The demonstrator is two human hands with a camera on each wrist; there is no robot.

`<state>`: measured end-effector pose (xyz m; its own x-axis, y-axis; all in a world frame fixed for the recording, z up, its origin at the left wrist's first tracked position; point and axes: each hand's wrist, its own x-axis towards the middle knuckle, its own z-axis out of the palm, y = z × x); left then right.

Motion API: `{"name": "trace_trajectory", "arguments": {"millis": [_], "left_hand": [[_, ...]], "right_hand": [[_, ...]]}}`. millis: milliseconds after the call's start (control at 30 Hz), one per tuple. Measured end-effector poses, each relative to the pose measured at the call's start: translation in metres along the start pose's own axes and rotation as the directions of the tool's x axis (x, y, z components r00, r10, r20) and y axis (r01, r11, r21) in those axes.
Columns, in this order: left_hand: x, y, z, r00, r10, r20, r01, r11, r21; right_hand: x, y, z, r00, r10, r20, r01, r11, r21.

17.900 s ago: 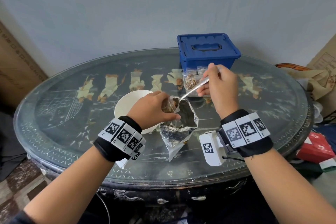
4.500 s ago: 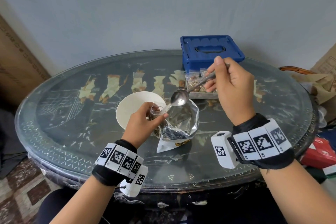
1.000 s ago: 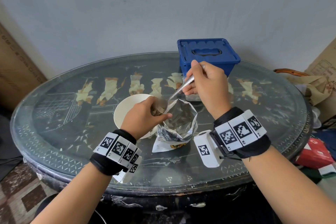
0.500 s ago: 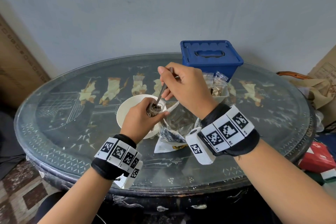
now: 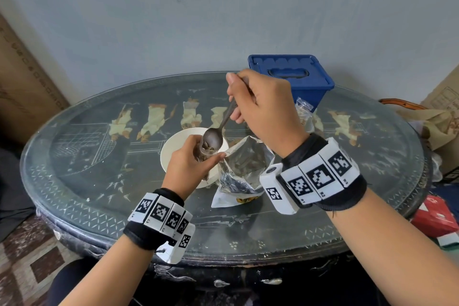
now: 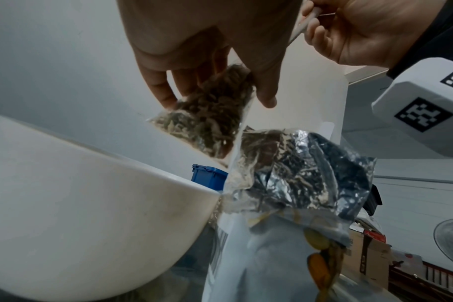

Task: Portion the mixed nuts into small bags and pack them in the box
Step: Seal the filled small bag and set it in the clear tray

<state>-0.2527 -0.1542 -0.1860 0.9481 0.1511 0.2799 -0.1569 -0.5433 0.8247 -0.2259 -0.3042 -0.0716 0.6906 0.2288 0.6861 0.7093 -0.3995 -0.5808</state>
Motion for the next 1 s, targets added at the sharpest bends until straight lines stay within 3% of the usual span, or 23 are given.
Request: {"name": "trace_trajectory", "arguments": {"millis": [167, 267, 367, 533, 667, 833, 1000], "left_hand": [[0.000, -0.004, 0.000, 0.999, -0.035, 0.011, 0.036, 0.998, -0.050], [0.000, -0.004, 0.000, 0.999, -0.044, 0.019, 0.045, 0.997, -0.066], [0.000, -0.003, 0.001, 0.999, -0.034, 0.022, 0.034, 0.999, -0.012], [-0.004, -0.001, 0.002, 0.998, -0.045, 0.054, 0.046, 0.999, -0.021], [-0.009, -0.004, 0.007, 0.996, -0.041, 0.081, 0.040, 0.999, 0.003], [-0.013, -0.003, 0.010, 0.996, -0.043, 0.078, 0.042, 0.999, 0.008], [-0.015, -0.004, 0.009, 0.996, -0.051, 0.069, 0.050, 0.999, 0.016]], "right_hand": [[0.001, 0.000, -0.008, 0.997, -0.063, -0.049, 0.066, 0.996, 0.061], [-0.003, 0.001, -0.009, 0.997, -0.076, -0.016, 0.077, 0.993, 0.085], [-0.009, 0.005, -0.011, 0.999, -0.051, -0.001, 0.051, 0.996, 0.073], [-0.017, 0.018, -0.029, 0.981, 0.066, -0.184, -0.054, 0.996, 0.070], [-0.034, 0.036, -0.036, 0.969, 0.117, -0.218, -0.129, 0.991, -0.046], [-0.063, 0.060, -0.020, 0.988, 0.153, -0.025, -0.154, 0.956, -0.249], [-0.084, 0.072, 0.003, 0.953, 0.207, 0.221, -0.127, 0.936, -0.329]]}}
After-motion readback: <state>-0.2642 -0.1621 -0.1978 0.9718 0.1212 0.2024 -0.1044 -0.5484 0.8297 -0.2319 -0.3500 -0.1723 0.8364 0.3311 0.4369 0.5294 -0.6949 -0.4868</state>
